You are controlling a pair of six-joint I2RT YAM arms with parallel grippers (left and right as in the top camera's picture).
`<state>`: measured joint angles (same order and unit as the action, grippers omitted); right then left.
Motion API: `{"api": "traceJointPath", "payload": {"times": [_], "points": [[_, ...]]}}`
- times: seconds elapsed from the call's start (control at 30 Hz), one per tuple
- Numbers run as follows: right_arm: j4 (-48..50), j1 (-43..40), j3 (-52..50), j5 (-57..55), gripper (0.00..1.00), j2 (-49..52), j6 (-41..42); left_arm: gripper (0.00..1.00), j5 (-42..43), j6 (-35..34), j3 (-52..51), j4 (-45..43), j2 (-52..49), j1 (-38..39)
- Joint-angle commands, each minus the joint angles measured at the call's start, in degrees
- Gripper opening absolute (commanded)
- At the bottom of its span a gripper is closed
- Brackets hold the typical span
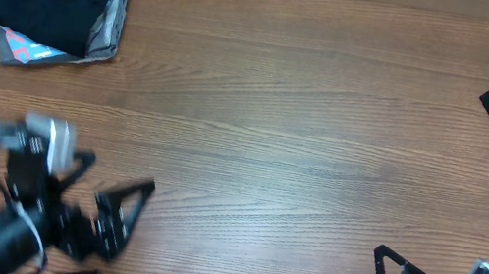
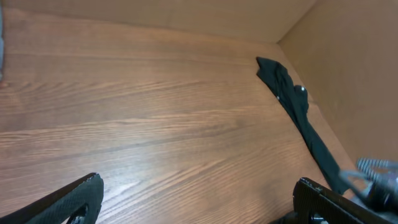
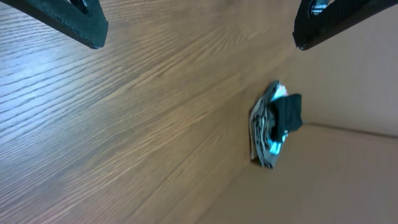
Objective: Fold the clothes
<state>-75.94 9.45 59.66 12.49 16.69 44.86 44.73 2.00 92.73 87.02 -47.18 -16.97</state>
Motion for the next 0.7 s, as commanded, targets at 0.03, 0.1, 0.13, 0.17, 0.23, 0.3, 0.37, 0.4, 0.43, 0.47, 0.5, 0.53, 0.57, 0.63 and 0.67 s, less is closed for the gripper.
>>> {"api": "traceJointPath", "payload": {"times": [0.03, 0.1, 0.13, 0.17, 0.23, 0.3, 0.37, 0.4, 0.43, 0.47, 0.5, 0.53, 0.57, 0.63, 0.67], "points": [[1.5, -0.2, -0.2, -4.1, 1.0, -0.3, 1.7, 1.0, 1.4, 1.8, -9.7, -2.9, 8.9, -0.2], [2.3, -0.2, -0.4, -5.5, 1.0, -0.3, 1.7, 1.0, 1.3, 1.9, -12.8, -3.5, 11.6, -0.2], [2.4, -0.2, -0.4, -6.1, 1.0, -0.3, 1.7, 1.0, 0.8, 1.9, -13.8, -3.5, 12.4, -0.2], [2.5, -0.2, -0.4, -7.1, 1.0, -0.3, 1.7, 1.0, -0.3, 1.9, -14.8, -3.5, 13.0, -0.2], [2.6, -0.2, -0.4, -9.6, 1.0, -0.3, 1.7, 1.0, -2.3, 1.9, -15.7, -3.1, 13.2, -0.2], [2.6, -0.2, -0.4, -10.3, 1.0, -0.3, 1.7, 1.0, -3.3, 1.9, -16.0, -3.0, 13.1, -0.2], [2.5, -0.2, -0.4, -10.3, 1.0, -0.3, 1.7, 1.0, -3.4, 1.9, -16.1, -3.0, 13.1, -0.2], [2.5, -0.2, -0.4, -10.3, 1.0, -0.3, 1.7, 1.0, -3.4, 1.9, -16.1, -3.0, 13.1, -0.2], [2.5, -0.2, -0.4, -10.3, 1.0, -0.3, 1.7, 1.0, -3.5, 1.9, -16.1, -3.0, 13.1, -0.2], [2.5, -0.2, -0.4, -10.3, 1.0, -0.3, 1.7, 1.0, -4.6, 1.9, -16.1, -3.0, 13.1, -0.2], [2.5, -0.2, -0.4, -10.3, 1.0, -0.3, 1.7, 1.0, -5.2, 1.9, -16.1, -3.0, 13.1, -0.2], [2.5, -0.2, -0.4, -10.3, 1.0, -0.3, 1.7, 1.0, -6.0, 1.9, -16.1, -3.0, 13.1, -0.2], [2.5, -0.2, -0.4, -10.3, 1.0, -0.3, 1.7, 1.0, -7.0, 1.9, -16.1, -3.0, 13.1, -0.2], [2.5, -0.2, -0.4, -10.3, 1.0, -0.3, 1.7, 1.0, -8.9, 1.9, -16.1, -3.0, 13.1, -0.2], [2.5, -0.2, -0.4, -10.3, 1.0, -0.3, 1.7, 1.0, -9.9, 1.9, -16.1, -3.0, 13.1, -0.2]]}}
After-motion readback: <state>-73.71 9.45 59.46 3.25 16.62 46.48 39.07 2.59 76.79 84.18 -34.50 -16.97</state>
